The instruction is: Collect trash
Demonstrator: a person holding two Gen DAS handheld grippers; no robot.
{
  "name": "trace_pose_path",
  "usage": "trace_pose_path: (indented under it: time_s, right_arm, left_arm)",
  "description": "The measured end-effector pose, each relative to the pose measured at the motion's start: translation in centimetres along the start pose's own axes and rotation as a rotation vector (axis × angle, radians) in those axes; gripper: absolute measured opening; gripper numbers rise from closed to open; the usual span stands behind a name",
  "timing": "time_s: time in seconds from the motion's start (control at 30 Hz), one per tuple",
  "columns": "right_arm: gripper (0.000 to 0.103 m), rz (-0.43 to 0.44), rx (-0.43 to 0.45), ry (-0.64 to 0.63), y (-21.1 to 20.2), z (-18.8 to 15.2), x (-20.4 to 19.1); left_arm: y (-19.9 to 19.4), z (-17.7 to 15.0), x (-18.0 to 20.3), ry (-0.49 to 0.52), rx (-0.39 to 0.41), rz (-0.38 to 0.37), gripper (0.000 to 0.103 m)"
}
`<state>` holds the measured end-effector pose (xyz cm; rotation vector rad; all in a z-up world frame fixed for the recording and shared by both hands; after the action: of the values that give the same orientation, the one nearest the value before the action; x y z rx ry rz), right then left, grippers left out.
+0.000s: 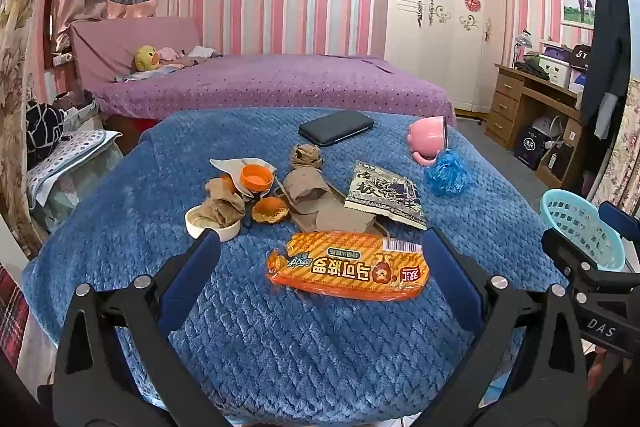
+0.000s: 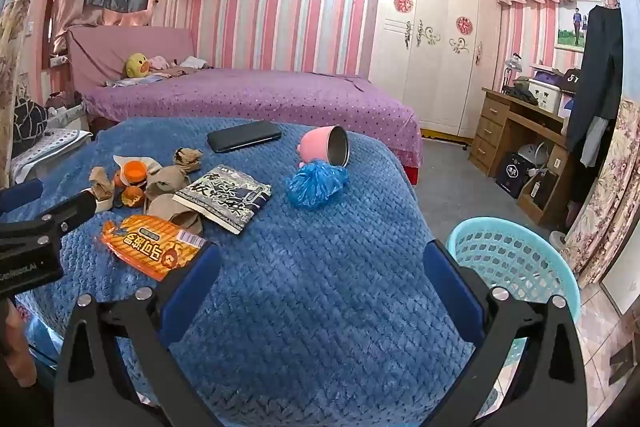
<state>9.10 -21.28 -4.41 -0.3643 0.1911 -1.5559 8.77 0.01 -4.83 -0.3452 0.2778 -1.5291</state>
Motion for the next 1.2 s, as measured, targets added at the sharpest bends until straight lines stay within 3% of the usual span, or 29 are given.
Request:
trace_pose_path:
  time_s: [0.4, 1.2]
  right_arm:
    - [0.099, 0.000, -0.003, -0.002, 0.5, 0.0, -0.2]
    - [0.099, -0.012, 0.008, -0.005, 0.4, 0.0, 0.2]
  left_arm:
    - [0.3, 1.4, -0.2, -0.001, 0.008, 0.012, 0.098]
    - [-0.3, 0.8, -0.7, 0.003, 0.033, 0.010, 0.098]
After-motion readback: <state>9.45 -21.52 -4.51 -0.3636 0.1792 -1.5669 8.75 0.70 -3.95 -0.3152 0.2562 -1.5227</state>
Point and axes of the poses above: each gripper's, at about its wrist camera, not at the fingertips, and y roughly the way its jaws point, x to its right, z to its top, the point moved 10 cm from there along y, roughly the way its jaws point, and after that the axes turned 6 degrees about x, right-handed, at the moved point
